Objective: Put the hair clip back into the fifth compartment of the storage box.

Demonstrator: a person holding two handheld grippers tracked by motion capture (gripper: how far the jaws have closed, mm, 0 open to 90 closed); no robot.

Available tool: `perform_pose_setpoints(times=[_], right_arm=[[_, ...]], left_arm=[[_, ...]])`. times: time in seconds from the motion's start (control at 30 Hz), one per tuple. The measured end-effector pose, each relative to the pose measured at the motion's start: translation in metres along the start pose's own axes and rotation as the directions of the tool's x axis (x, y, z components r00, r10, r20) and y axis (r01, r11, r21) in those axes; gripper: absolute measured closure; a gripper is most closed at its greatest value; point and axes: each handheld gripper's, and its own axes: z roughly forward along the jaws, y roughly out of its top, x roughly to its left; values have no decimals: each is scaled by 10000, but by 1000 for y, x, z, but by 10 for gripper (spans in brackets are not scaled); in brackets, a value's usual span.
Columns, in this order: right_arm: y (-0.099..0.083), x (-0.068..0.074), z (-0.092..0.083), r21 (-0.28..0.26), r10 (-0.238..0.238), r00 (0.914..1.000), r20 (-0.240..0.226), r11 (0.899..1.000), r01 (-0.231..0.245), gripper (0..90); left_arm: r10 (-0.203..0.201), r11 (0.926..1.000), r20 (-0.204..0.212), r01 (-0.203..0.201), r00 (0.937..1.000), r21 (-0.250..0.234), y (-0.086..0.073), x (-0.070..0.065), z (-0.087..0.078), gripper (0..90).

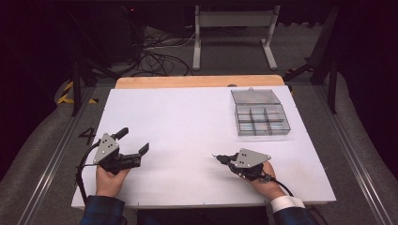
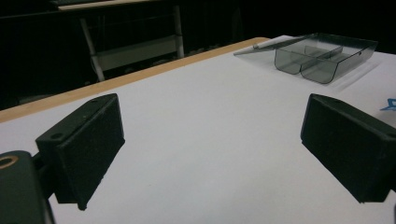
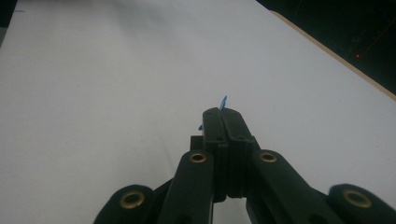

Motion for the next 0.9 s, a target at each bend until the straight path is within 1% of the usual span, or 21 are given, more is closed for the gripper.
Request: perform_pose_setpoints(times=[0.13, 0.27, 0.33, 0.37, 0.47, 0.6, 0.8, 0.9], right_arm=[[0, -2, -2, -92, 59, 9999, 135, 9999, -58, 900], [-1, -4, -3, -142, 194, 9993, 308, 9997, -189, 900], [-1, -5, -3, -167, 197, 9992, 342, 9997, -191, 900], [-1, -5, -4, -214, 200, 9988, 451, 9996, -191, 900], [-1, -6, -5, -251, 238, 9982, 554, 9994, -225, 900], [-2, -9, -6, -327, 400, 9964, 742, 9988, -377, 900], [-3, -12, -8, -401, 462, 9936, 1028, 9983, -422, 900], [-3, -13, -8, -399, 533, 9928, 1075, 9980, -493, 900]], left_arm=[[-12, 10000, 6, 12, 10000, -6, 0, 0, 0, 64], [70, 10000, 27, -70, 10000, 31, 0, 0, 0, 64], [68, 10000, 30, -68, 10000, 31, 0, 0, 0, 64], [48, 10000, 30, -48, 10000, 15, 0, 0, 0, 64], [82, 10000, 39, -82, 10000, 51, 0, 0, 0, 64], [58, 10000, 37, -58, 10000, 0, 0, 0, 0, 64], [87, 10000, 51, -87, 9999, 17, 0, 0, 0, 64], [90, 10000, 53, -90, 9999, 16, 0, 0, 0, 64]])
